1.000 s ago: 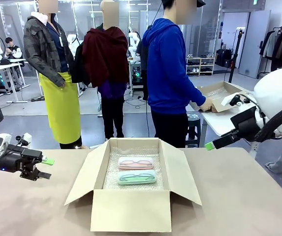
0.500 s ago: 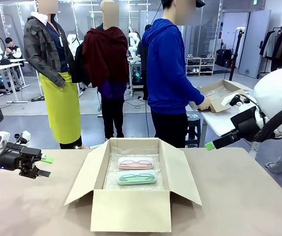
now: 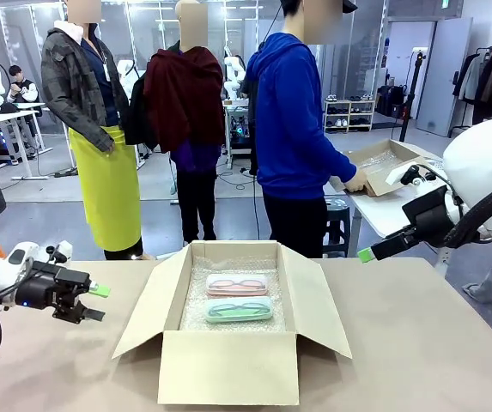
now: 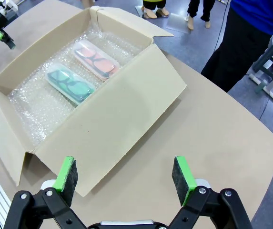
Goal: Pack the glasses set securely to prepare it for shipping.
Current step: Position the Package Box on the left side of the table.
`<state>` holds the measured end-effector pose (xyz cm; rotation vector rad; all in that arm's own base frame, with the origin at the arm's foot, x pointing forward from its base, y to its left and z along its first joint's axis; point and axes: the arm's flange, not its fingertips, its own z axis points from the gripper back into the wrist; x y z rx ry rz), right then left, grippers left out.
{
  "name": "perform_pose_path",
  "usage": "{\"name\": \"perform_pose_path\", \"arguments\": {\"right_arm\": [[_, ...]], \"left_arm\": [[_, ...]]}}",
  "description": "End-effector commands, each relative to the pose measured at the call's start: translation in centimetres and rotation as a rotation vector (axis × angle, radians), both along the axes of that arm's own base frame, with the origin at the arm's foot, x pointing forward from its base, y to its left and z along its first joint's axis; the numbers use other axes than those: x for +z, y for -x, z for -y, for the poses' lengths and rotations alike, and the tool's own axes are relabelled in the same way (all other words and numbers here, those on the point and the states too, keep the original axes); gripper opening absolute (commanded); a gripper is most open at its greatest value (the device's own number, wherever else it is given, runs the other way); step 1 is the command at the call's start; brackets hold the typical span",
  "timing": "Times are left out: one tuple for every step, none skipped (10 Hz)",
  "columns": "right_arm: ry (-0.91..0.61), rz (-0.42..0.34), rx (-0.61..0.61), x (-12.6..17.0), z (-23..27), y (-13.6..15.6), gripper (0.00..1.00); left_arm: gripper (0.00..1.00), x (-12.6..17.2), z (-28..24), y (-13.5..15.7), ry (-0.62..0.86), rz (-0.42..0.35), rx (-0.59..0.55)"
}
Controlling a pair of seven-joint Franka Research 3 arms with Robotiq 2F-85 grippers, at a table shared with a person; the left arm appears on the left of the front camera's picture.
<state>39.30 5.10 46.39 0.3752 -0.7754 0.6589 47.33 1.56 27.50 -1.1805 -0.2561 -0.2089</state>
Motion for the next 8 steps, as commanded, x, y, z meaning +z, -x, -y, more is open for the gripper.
{"name": "perform_pose_path", "arguments": {"right_arm": [[0.008, -0.006, 0.000, 0.5, -0.1, 0.0, 1.00], [0.008, -0.006, 0.000, 0.5, -0.1, 0.0, 1.00], [0.008, -0.006, 0.000, 0.5, -0.1, 0.0, 1.00], [0.008, -0.006, 0.000, 0.5, -0.1, 0.0, 1.00], [0.008, -0.006, 0.000, 0.5, -0.1, 0.0, 1.00], [0.008, -0.006, 0.000, 0.5, -0.1, 0.0, 1.00], [0.008, -0.006, 0.000, 0.5, -0.1, 0.0, 1.00], [0.008, -0.006, 0.000, 0.5, -0.1, 0.0, 1.00]], "left_arm": [[1.00, -1.8, 0.5, 0.2, 0.043, 0.003, 0.018], [1.00, -2.7, 1.1, 0.8, 0.058, -0.005, 0.009], [1.00, -3.5, 1.5, 1.4, 0.087, -0.027, 0.014], [1.00, -3.8, 1.8, 1.9, 0.110, -0.060, 0.018], [1.00, -3.9, 2.2, 2.3, 0.121, -0.067, 0.018], [1.00, -4.0, 2.8, 2.6, 0.119, -0.073, 0.018], [1.00, -4.1, 3.4, 2.7, 0.130, -0.105, 0.024], [1.00, -4.3, 4.0, 2.7, 0.121, -0.115, 0.030]]}}
